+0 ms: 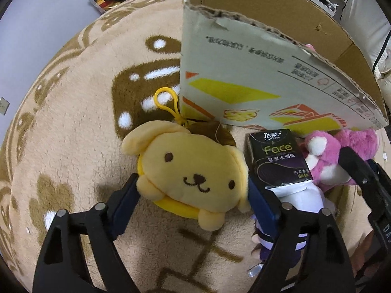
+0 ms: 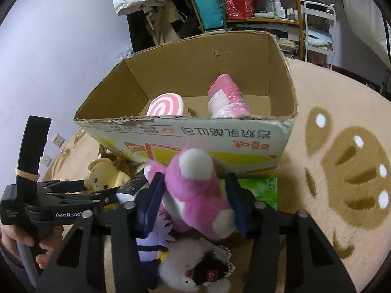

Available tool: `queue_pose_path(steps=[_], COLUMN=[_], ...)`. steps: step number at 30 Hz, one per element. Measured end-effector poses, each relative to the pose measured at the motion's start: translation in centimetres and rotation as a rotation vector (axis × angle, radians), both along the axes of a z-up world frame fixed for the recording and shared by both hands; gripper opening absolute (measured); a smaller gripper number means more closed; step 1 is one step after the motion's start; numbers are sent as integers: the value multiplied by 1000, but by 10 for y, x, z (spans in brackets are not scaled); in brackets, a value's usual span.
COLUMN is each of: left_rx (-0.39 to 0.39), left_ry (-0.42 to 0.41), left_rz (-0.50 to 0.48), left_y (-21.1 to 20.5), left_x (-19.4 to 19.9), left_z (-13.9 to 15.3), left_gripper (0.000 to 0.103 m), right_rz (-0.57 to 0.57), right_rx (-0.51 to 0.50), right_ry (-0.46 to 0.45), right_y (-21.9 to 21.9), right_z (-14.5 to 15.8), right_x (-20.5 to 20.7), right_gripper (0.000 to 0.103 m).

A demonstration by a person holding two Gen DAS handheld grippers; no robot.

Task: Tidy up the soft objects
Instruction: 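Grasp the yellow dog plush with left tool while right tool grasps the pink bear, then lift and carry both plushes over the cardboard box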

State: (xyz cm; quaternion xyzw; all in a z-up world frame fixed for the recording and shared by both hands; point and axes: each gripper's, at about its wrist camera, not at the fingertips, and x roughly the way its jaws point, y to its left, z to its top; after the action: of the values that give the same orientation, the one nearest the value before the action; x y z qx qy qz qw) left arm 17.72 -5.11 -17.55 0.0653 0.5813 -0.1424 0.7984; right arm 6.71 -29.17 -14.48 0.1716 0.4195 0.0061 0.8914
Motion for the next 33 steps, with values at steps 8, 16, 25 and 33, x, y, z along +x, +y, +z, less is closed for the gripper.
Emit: queue_pose_path(steps=[8,16,25,33], left_rx=[75,79,34,24], left_ry=[-81,-124,-247,-383], left_rz=[-25,22,60,71], left_y=[-11,-8,15,23], left_x=[-16,-38,-69,-99], left_z=[9,30,76,112], left_gripper=[80,80,80,80], right_rz=[-10,-41,-86,-132], right_rx=[-77,-112,-219,-274], right_ry=[-44,-77,-205,-321], right_y=[5,3,7,7], right_z=[13,28,74,115], right_x=[-11,-28,-59,-84], right_gripper=[36,35,35,35])
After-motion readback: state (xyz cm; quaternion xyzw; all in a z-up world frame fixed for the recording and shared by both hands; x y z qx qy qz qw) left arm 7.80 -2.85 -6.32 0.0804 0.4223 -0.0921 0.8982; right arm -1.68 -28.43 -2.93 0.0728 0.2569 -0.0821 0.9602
